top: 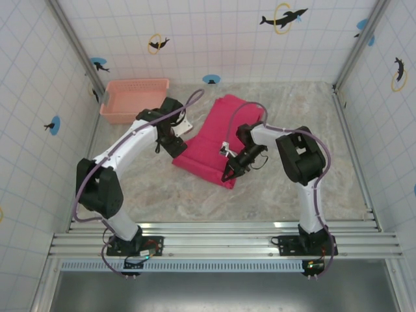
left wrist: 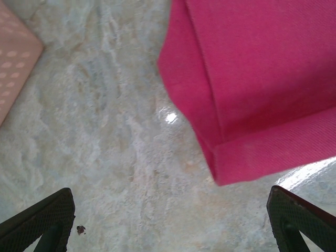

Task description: Roll up the long pants

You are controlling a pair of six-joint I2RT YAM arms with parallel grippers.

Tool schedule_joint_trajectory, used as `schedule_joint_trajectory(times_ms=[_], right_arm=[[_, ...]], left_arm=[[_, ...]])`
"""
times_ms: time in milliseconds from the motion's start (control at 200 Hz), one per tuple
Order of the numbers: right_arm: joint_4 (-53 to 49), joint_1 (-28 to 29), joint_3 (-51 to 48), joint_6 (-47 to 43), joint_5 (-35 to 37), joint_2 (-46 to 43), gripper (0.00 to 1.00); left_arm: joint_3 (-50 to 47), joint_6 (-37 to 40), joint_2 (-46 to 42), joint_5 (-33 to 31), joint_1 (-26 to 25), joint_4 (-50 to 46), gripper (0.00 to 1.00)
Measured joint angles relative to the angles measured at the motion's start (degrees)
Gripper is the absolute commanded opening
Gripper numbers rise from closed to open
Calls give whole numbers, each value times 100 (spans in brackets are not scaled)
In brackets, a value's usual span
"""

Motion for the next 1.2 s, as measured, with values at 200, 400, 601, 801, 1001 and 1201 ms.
schedule_joint_trajectory(times_ms=[200,400,601,801,1001,1201], right_arm=[[-37,-216,210,190,-420,328,8],[-37,-295,240,326,-654,487,7],[-26,-319,240,424,-737,531,8],[-184,-367,461,420,-428,522,42],[-396,-514,1099,160,1311,-245,54],[129,424,562,-415,3460,-2109,61]], left_arm=[[-72,-28,170,157,-271,94,96],[50,-157,754,256,-291,243,96],[564,-310,1777,236,-323,302,97],[1217,-481,2494,122,-323,210,97],[1469,-520,2671,87,-328,-11,97],[1510,-522,2695,87,-328,-61,97]])
